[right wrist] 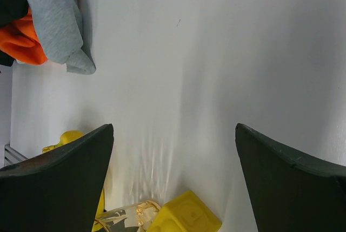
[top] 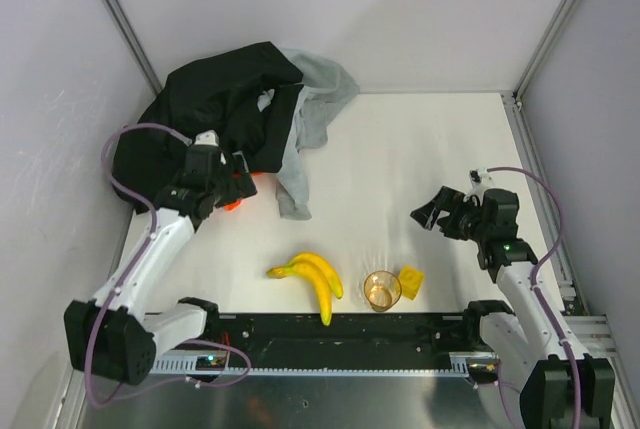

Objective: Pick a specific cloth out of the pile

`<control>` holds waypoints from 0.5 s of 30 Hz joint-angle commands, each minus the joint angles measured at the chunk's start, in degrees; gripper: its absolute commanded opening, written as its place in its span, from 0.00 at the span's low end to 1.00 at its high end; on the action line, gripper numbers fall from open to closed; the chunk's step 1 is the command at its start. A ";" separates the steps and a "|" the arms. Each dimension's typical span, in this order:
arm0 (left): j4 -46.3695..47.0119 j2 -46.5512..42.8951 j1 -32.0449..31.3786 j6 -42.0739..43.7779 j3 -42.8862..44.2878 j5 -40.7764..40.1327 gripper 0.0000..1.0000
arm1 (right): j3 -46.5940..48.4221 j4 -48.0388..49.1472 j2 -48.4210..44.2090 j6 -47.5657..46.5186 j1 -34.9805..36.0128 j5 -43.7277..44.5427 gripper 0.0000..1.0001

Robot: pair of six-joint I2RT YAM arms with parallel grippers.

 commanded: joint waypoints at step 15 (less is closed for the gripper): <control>-5.27 16.08 15.17 4.02 10.49 8.70 1.00 | 0.30 1.82 1.58 0.62 1.59 0.55 0.99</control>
